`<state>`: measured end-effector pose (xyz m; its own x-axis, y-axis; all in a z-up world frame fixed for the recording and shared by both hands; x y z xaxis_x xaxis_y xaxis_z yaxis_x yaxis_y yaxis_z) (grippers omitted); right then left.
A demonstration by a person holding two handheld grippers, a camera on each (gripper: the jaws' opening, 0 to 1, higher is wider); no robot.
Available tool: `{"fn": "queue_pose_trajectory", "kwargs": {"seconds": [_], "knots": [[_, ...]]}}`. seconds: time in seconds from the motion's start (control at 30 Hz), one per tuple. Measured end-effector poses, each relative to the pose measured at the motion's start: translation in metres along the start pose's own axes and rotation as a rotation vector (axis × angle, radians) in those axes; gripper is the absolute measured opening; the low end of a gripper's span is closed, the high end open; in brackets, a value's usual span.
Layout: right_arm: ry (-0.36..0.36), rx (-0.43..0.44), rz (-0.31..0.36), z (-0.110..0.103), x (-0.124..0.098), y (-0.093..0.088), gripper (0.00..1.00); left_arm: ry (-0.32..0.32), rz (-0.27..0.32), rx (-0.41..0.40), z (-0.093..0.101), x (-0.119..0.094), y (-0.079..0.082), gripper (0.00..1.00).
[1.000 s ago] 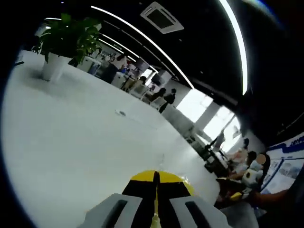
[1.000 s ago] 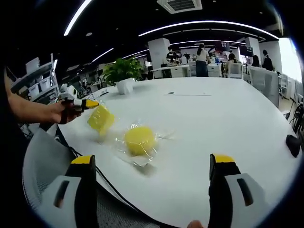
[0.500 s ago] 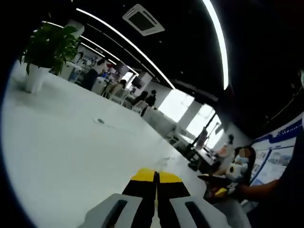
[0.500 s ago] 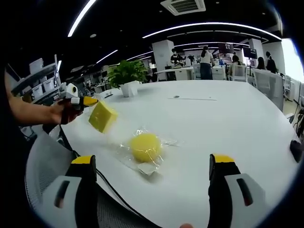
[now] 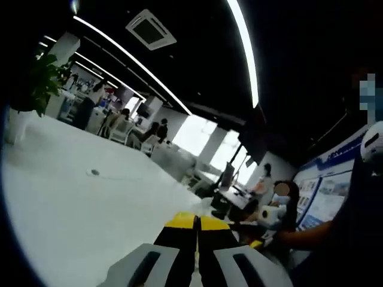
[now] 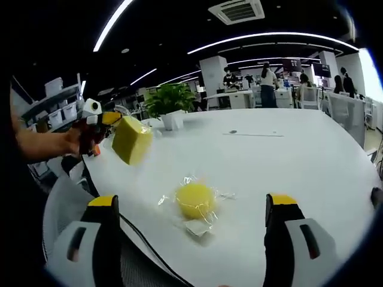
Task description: Compare the silicone blocks by pressing each to a similar depth, holding the contact briefly, and releasing to observe deformation and rebound differences across the visible hardness samples.
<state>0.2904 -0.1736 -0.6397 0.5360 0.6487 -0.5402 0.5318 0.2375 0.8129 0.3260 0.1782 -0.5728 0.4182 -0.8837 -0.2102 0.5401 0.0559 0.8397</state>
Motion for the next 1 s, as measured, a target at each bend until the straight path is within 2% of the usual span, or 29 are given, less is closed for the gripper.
{"fn": "queue_pose_trajectory", "kwargs": {"seconds": [0.1, 0.17, 0.33, 0.4, 0.43, 0.7, 0.77, 0.8, 0.93, 1.0], "knots": [[0.061, -0.014, 0.011, -0.004, 0.005, 0.007, 0.96, -0.028, -0.010, 0.023, 0.008, 0.002, 0.006, 0.00], [0.131, -0.015, 0.037, -0.009, 0.010, 0.014, 0.96, -0.035, -0.013, 0.037, 0.012, 0.003, 0.009, 0.00], [0.207, -0.043, 0.047, -0.012, 0.025, 0.024, 0.96, -0.065, -0.024, 0.057, 0.021, 0.007, 0.011, 0.00], [0.268, -0.074, 0.054, -0.016, 0.032, 0.028, 0.96, -0.085, -0.018, 0.069, 0.025, 0.007, 0.012, 0.00], [0.305, -0.091, 0.083, -0.021, 0.035, 0.033, 0.96, -0.090, -0.017, 0.070, 0.026, 0.007, 0.013, 0.00], [0.406, -0.057, 0.106, -0.035, 0.052, 0.053, 0.95, -0.130, -0.014, 0.081, 0.033, 0.009, 0.017, 0.00], [0.465, 0.004, 0.135, -0.041, 0.054, 0.059, 0.89, -0.142, -0.017, 0.085, 0.035, 0.010, 0.019, 0.00], [0.482, 0.003, 0.169, -0.045, 0.057, 0.065, 0.87, -0.149, -0.016, 0.086, 0.037, 0.011, 0.019, 0.00], [0.507, -0.024, 0.191, -0.059, 0.064, 0.071, 0.81, -0.178, -0.003, 0.081, 0.042, 0.013, 0.023, 0.00], [0.552, 0.022, 0.210, -0.066, 0.065, 0.075, 0.82, -0.185, -0.002, 0.085, 0.045, 0.015, 0.025, 0.00]]}}
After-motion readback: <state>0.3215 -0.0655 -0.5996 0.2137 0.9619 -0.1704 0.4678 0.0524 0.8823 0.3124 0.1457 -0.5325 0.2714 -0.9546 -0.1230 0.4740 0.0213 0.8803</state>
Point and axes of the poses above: the point that each gripper's makers call its tool centre point, and the gripper's own axes: x roughly forward along the fingers, z roughly to its right, y roughly out of its top, the point moved 10 cm from there along -x, roughly backward along the fingers, and after that the axes turned 14 degrees about -z, right-handed, at the moved point
